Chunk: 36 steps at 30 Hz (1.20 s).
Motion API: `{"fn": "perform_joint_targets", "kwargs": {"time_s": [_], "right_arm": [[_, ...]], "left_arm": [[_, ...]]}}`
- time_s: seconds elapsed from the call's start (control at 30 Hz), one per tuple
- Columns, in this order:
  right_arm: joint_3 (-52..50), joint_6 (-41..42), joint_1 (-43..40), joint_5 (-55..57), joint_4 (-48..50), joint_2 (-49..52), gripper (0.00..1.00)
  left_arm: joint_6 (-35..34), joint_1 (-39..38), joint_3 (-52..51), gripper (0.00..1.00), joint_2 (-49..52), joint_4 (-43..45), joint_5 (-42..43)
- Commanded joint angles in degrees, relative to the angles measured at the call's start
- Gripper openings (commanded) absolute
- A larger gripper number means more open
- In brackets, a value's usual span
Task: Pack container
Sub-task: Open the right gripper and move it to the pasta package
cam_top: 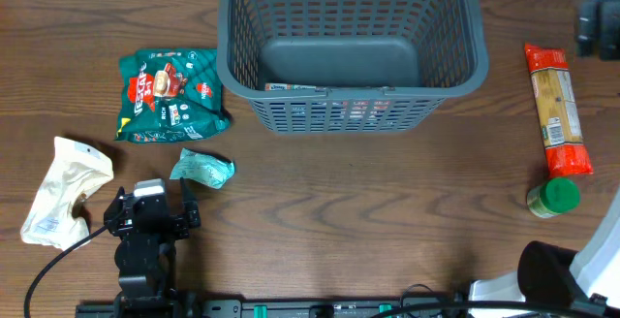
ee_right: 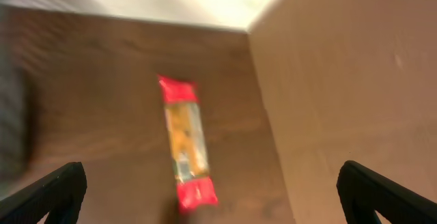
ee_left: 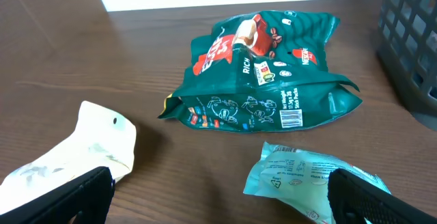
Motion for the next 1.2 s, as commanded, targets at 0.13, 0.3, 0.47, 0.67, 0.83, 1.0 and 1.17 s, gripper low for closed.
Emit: {"fn": "perform_joint_targets", "kwargs": {"time_s": [0.13,0.3,0.47,0.67,0.83,1.0,1.17], "right_arm": [[-5.27,-0.31,-11.39,-9.99,0.55,3.72,0.97],[-10.19,-1.57,-14.97,-12.33,2.93,7.41,0.9],[-15.74,-1.97,-15.47,-12.46,6.45,13.05,0.89],[-21.77,-4.85,-15.43,-15.37,10.25,21.29,0.99],[-26.86,-5.46,-15.47,-15.3,14.08,26.97,0.99],[-32.3,-5.77,-15.58,-15.34,19.06,29.73,0.99],[-38.25,-6.32,-15.65,-15.3,25.11,29.86,0.99]], "left_arm": [[0.96,-0.24,-1.16,0.99,-0.39,-0.28,-0.24],[0.96,-0.24,-1.16,0.98,-0.39,-0.28,-0.24],[0.96,-0.24,-1.16,0.98,-0.39,-0.28,-0.24],[0.96,-0.24,-1.16,0.99,-0.42,-0.28,-0.24],[0.98,-0.24,-1.16,0.99,-0.42,-0.28,-0.24],[0.96,-0.24,-1.16,0.98,-0.39,-0.28,-0.24],[0.96,-0.24,-1.16,0.98,-0.39,-0.28,-0.24]]}}
